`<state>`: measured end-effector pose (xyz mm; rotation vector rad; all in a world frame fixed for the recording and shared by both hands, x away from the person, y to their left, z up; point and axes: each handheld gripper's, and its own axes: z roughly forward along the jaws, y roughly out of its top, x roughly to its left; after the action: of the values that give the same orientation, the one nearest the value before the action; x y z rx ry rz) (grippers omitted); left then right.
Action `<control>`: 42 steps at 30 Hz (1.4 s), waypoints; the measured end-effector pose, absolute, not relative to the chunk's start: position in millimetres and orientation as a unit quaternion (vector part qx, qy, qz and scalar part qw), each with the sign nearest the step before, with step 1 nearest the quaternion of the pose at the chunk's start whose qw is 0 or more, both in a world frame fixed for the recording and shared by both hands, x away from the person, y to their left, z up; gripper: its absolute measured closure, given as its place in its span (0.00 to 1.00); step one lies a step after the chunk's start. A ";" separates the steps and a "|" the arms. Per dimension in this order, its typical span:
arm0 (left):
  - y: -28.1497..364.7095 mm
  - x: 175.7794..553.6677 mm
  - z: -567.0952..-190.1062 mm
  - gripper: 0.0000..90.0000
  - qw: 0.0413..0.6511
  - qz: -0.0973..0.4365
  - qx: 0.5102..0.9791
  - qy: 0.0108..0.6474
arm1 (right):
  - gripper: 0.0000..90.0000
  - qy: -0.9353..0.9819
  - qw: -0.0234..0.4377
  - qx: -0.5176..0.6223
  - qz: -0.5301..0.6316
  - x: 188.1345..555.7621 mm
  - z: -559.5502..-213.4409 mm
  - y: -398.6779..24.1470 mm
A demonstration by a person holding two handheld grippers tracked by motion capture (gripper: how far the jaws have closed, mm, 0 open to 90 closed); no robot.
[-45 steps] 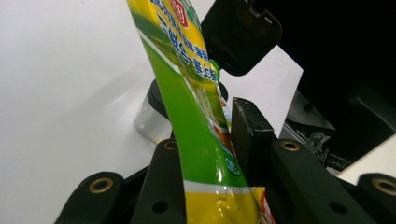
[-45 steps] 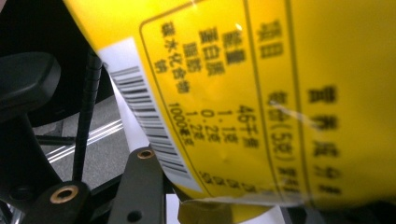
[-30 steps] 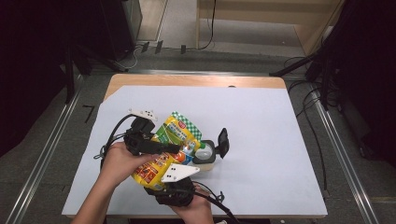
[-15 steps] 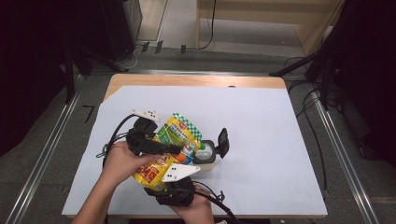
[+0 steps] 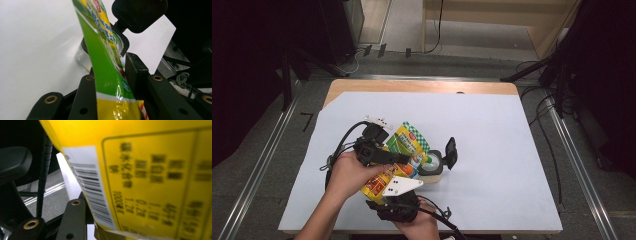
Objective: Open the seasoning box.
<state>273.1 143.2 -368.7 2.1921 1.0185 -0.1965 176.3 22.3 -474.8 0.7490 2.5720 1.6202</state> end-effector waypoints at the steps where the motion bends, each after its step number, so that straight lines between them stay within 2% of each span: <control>1: 142.7 274.1 -368.0 0.82 0.349 -0.077 0.847 0.394 | 0.68 0.821 0.010 0.240 0.518 176.6 -473.9 22.4; 4: 140.5 277.4 -367.5 0.83 0.340 -0.083 0.845 0.404 | 0.67 0.821 0.012 0.241 0.518 177.2 -472.2 22.3; 18: 127.7 301.8 -359.1 0.84 0.282 -0.126 0.858 0.410 | 0.69 0.791 -0.038 0.264 0.550 186.0 -464.2 19.1; 22: 126.6 303.4 -359.1 0.88 0.286 -0.122 0.859 0.408 | 0.61 0.799 -0.025 0.262 0.541 186.3 -463.3 21.1; 27: 125.5 303.2 -358.5 0.88 0.286 -0.120 0.860 0.406 | 0.62 0.815 0.005 0.261 0.518 185.1 -462.6 25.3; 29: 125.0 303.2 -358.5 0.88 0.287 -0.123 0.860 0.404 | 0.67 0.817 0.012 0.262 0.513 185.0 -462.2 25.7; 34: 124.8 303.0 -358.2 0.85 0.293 -0.132 0.858 0.401 | 0.71 0.810 -0.004 0.263 0.524 186.2 -463.2 23.4; 36: 124.9 302.7 -357.3 0.79 0.303 -0.140 0.853 0.401 | 0.73 0.800 -0.022 0.269 0.535 188.2 -464.8 21.1; 42: 125.9 301.1 -355.8 0.72 0.313 -0.138 0.852 0.397 | 0.73 0.777 -0.044 0.283 0.561 193.2 -463.6 12.6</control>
<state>301.1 125.9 -355.8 2.2473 1.0467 -0.3651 193.2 12.6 -463.6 0.9161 2.5123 1.8126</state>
